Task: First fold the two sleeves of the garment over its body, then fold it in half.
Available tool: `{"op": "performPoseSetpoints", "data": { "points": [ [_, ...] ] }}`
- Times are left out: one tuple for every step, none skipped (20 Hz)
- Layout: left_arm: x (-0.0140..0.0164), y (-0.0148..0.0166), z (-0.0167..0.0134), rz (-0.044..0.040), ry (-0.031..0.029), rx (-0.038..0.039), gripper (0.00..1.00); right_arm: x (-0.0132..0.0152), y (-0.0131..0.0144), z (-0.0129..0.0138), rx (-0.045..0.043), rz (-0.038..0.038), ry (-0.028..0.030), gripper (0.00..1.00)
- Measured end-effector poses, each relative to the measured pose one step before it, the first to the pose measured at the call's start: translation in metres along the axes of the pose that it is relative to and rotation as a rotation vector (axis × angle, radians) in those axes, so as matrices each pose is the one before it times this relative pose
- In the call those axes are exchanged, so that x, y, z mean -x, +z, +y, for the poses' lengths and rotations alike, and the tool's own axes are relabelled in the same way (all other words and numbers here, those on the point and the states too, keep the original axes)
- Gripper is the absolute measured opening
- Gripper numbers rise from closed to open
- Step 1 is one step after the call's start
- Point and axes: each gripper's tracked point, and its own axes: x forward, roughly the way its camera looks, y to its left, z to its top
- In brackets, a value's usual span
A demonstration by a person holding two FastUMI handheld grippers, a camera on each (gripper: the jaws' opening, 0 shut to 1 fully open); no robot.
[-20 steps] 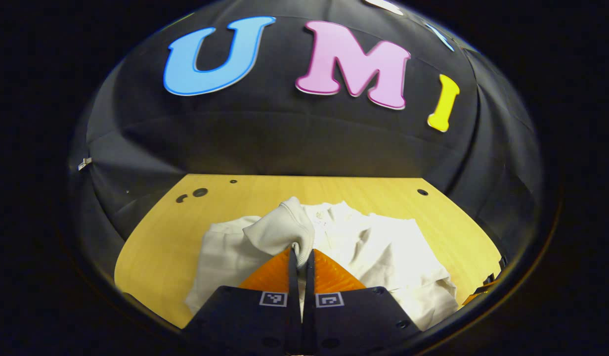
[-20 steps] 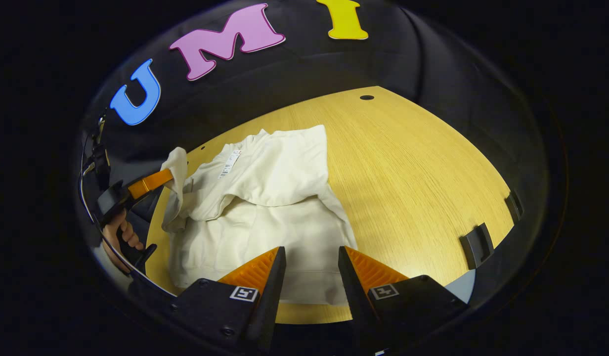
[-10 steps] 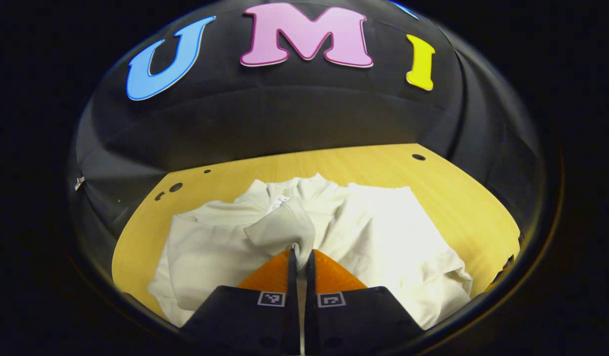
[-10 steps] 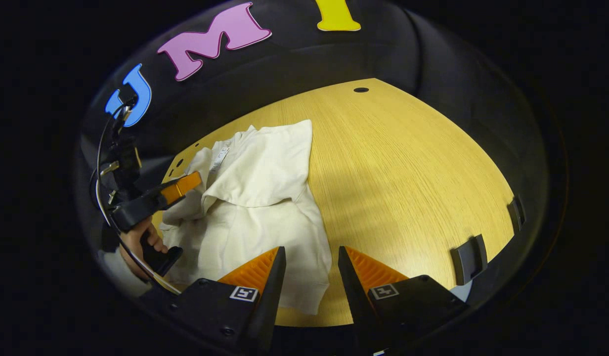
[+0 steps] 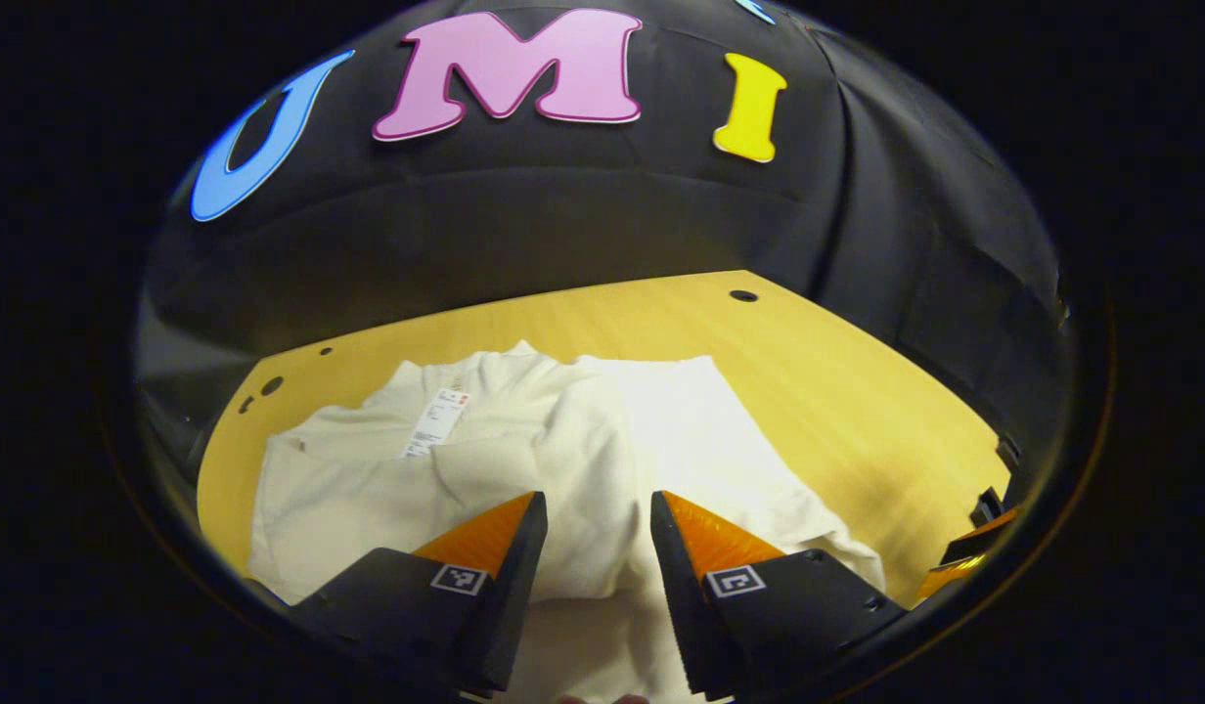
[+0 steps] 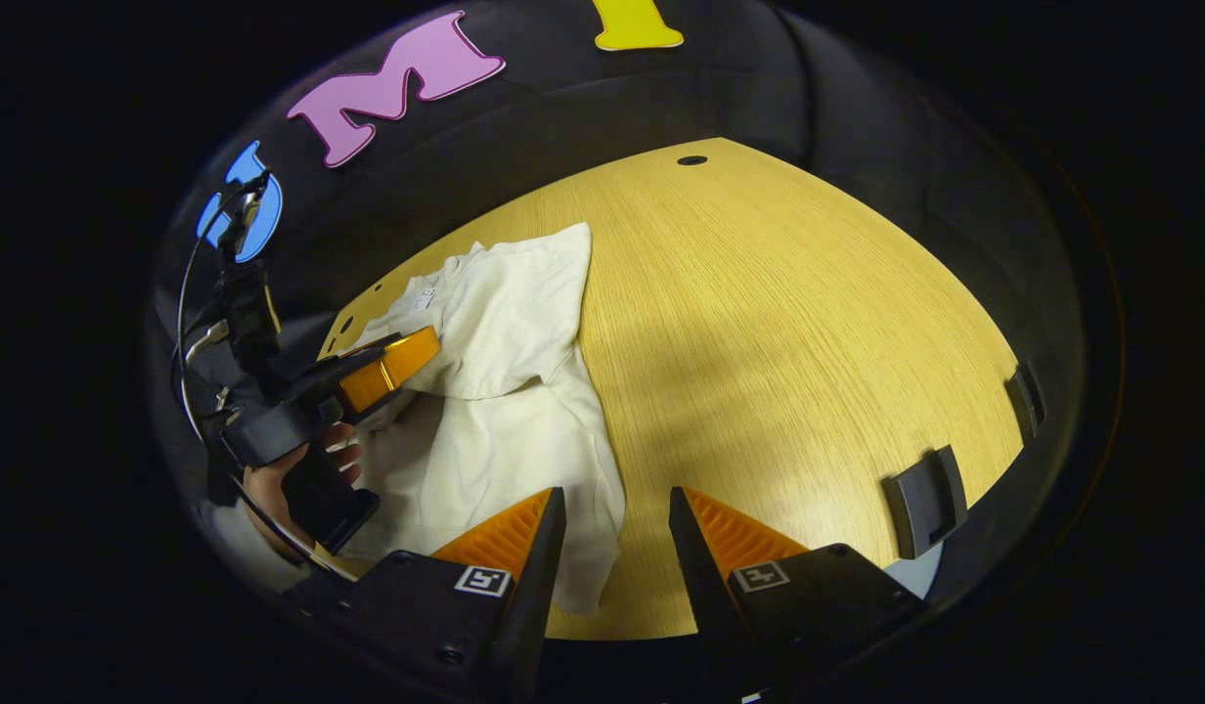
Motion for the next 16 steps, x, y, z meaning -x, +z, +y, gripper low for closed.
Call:
{"op": "performPoseSetpoints", "data": {
  "points": [
    [0.00590, -0.00075, -0.00565, -0.00090, -0.02010, -0.00536, 0.68, -0.00006, -0.00030, 0.00102, 0.00303, 0.00092, 0.00143, 0.67],
    [0.00640, -0.00074, -0.00543, -0.00311, -0.01860, -0.00729, 0.71, 0.00093, -0.00193, 0.00063, 0.00527, 0.00105, 0.00082, 0.67],
    [0.00697, -0.00108, -0.00287, -0.00294, -0.00676, -0.01213, 0.74, 0.00051, -0.00167, 0.00088, 0.00476, 0.00319, -0.00081, 0.67],
    [0.00882, -0.00026, 0.00114, -0.00803, 0.00611, -0.01032, 0.78, 0.00000, -0.00196, 0.00125, 0.00327, 0.00221, 0.00109, 0.67],
    [0.00805, -0.00268, 0.00187, -0.00404, 0.00717, -0.00606, 0.83, 0.00049, -0.00162, 0.00013, 0.00357, 0.00103, -0.00231, 0.67],
    [0.00945, -0.00292, 0.00186, -0.00111, 0.00368, -0.00201, 0.92, 0.00148, -0.00385, 0.00032, 0.00450, 0.00547, 0.00066, 0.67],
    [0.01083, -0.00439, 0.00163, 0.00130, 0.00204, 0.00027, 0.94, 0.00106, -0.00290, 0.00029, 0.00758, 0.00461, -0.00202, 0.67],
    [0.01213, -0.00398, 0.00361, 0.00459, 0.00228, 0.00465, 0.95, 0.00132, -0.00357, -0.00012, 0.00765, 0.00801, -0.00064, 0.67],
    [0.01049, -0.00725, 0.00532, 0.00931, 0.00387, 0.01152, 0.95, 0.00082, -0.00409, 0.00067, 0.00545, 0.00790, 0.00053, 0.67],
    [0.01143, -0.00718, 0.00571, 0.01472, 0.00190, 0.02114, 0.95, 0.00158, -0.00308, 0.00179, 0.00598, 0.00706, 0.00347, 0.67],
    [0.01070, -0.01030, 0.00653, 0.02388, 0.00417, 0.02795, 0.95, 0.00091, -0.00259, 0.00140, 0.00745, 0.00767, 0.00240, 0.67],
    [0.01195, -0.01036, 0.00809, 0.02286, 0.00573, 0.03057, 0.95, 0.00070, -0.00471, 0.00178, 0.00656, 0.00799, 0.00338, 0.67],
    [0.01043, -0.00906, 0.00907, 0.01780, 0.01317, 0.02829, 0.95, 0.00063, -0.00322, 0.00236, 0.00220, 0.00819, 0.00494, 0.67],
    [0.01027, -0.00920, 0.01183, 0.01634, 0.01960, 0.02157, 0.95, -0.00045, -0.00460, 0.00402, -0.00059, 0.00960, 0.00581, 0.67],
    [0.00880, -0.01001, 0.01150, 0.01572, 0.02043, 0.01575, 0.95, -0.00060, -0.00364, 0.00200, -0.00298, 0.00884, 0.00045, 0.70],
    [0.00891, -0.00918, 0.01328, 0.01270, 0.02166, 0.01314, 0.94, -0.00019, -0.00370, 0.00075, -0.00198, 0.00523, -0.00114, 0.77]
  ]
}}
